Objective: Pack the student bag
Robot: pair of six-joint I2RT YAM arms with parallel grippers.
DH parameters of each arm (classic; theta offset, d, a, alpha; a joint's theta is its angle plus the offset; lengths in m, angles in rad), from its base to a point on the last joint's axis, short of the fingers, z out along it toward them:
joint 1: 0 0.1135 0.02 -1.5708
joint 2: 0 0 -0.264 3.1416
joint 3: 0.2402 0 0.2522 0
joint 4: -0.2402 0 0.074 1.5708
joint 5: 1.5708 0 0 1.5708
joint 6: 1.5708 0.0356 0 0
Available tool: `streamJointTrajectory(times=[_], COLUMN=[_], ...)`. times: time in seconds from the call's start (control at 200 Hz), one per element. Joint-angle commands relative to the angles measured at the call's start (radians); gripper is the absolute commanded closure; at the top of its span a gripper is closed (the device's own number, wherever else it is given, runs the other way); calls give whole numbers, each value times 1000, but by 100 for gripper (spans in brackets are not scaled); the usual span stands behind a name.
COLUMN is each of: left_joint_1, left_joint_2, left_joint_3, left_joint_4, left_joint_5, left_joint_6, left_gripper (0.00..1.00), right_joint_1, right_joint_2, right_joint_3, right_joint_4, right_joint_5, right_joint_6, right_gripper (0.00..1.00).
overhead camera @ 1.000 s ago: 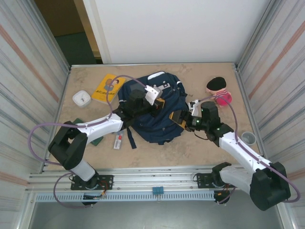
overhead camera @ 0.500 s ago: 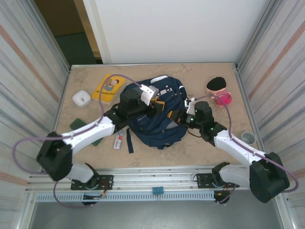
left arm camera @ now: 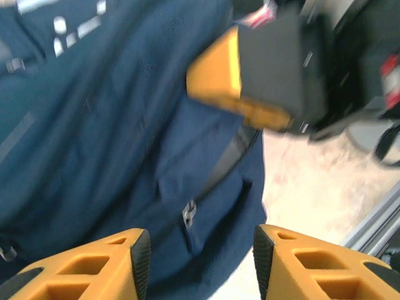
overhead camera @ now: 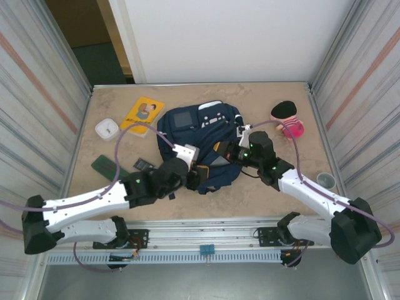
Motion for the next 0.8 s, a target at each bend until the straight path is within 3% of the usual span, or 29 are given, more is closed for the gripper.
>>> streamJointTrajectory(times=[0.0,0.526,0.611,0.797], left_joint_1=[-25,-32,-31,-32], left_joint_2=[62,228,242,266], left_joint_3=[11,118,131,165], left_joint_4=[-63,-116,-124,-212], left_joint_5=[-72,-148,-171,-228], left_joint_6=[-167,-240,-247,-269], left_gripper=[51,58,65,93], right_joint_1=[18,76,88,92], right_joint_2=[5,20,18,-2], right_joint_3=[72,101,101,95], right_joint_4=[64,55,51,-4], right_joint_5=[29,46,49,59], right_joint_6=[-32,-43,-45,-84], right_gripper=[99,100,100,100])
